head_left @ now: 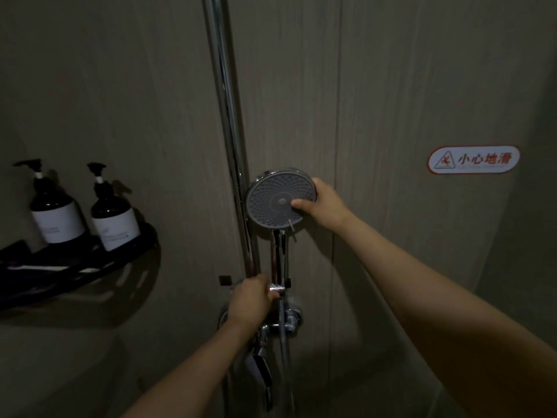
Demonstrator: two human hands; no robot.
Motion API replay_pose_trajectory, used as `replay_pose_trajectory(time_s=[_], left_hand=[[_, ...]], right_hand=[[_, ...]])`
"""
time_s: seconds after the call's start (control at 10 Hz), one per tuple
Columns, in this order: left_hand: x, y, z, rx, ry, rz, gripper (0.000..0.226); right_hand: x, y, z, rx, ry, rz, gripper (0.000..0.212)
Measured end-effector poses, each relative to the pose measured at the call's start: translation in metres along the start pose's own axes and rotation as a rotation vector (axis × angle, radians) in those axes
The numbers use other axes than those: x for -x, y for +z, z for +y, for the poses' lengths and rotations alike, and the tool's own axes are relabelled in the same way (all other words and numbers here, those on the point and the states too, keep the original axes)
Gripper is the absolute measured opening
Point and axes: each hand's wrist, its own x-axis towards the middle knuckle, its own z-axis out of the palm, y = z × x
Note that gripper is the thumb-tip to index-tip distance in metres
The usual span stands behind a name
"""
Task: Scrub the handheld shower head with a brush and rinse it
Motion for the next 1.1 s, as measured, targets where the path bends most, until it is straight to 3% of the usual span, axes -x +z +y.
replay_pose_trajectory(time_s=[0.1,0.2,0.4,0.7,0.9,1.1], left_hand=[[0.002,-0.005,0.000,0.112,-0.023,-0.046,0.021],[-0.001,-0.016,0.003,0.255,-0.080,-0.039,0.034],[-0.017,-0.060,0.018,0.345,-0.082,0.093,0.030],[-0.011,-0.114,0.034,0.785,-0.338,0.165,0.034],[0.018,-0.140,0.054,0.982,-0.405,0.194,0.042],[0.053,-0.161,0.061,1.260,-0.407,0.179,0.050]], right_hand=[[-0.002,0.000,0.000,0.061,-0.015,-0.017,0.045],[-0.005,0.000,0.001,0.131,-0.014,-0.010,0.044],[-0.002,-0.001,-0.005,0.227,0.026,0.010,0.042],[0.015,0.005,-0.003,-0.045,0.112,0.100,0.040],[0.032,0.009,-0.012,-0.126,0.164,0.155,0.038],[0.052,0.004,-0.024,-0.331,0.332,0.180,0.032]])
